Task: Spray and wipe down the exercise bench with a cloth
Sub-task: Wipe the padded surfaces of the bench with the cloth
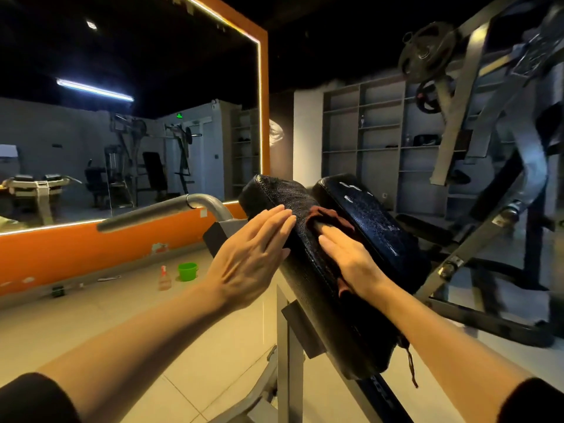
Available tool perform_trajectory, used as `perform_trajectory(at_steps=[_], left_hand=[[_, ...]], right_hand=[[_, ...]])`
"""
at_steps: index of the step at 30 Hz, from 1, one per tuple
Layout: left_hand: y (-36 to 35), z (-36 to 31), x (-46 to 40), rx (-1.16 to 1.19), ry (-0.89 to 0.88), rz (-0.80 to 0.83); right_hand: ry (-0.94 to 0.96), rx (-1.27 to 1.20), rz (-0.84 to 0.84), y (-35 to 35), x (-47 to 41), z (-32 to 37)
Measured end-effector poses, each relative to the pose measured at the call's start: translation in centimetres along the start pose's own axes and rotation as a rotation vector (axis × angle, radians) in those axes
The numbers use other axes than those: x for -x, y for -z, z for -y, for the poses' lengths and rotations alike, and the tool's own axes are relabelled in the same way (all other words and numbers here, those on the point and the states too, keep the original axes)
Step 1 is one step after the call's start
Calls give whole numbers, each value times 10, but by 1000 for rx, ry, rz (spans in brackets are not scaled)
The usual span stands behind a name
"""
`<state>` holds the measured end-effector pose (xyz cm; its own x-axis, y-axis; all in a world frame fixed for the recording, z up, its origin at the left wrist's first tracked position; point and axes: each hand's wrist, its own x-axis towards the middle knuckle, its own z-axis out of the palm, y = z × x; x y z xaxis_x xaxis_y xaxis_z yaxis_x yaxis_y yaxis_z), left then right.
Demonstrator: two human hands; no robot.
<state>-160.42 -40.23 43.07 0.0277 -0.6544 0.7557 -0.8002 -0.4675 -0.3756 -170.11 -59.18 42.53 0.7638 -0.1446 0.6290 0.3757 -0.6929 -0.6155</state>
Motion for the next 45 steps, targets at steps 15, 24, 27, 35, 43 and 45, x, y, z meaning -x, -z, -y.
perform_trajectory(at_steps=[15, 24, 27, 35, 43, 45], left_hand=[[28, -96, -64, 681, 208, -110], [31, -124, -76, 624, 128, -26], [36, -110, -74, 447, 39, 19], [33, -79, -68, 358, 63, 89], [47, -96, -102, 468, 91, -40], [44, -107, -116, 747, 156, 18]], right_hand=[[-172, -303, 5, 91, 68, 58], [-272, 250, -358, 137, 85, 22], [-337, 238, -426, 130, 74, 23], [-312, -318, 317, 70, 84, 57], [113, 70, -270, 61, 74, 43], [197, 310, -440, 73, 73, 42]])
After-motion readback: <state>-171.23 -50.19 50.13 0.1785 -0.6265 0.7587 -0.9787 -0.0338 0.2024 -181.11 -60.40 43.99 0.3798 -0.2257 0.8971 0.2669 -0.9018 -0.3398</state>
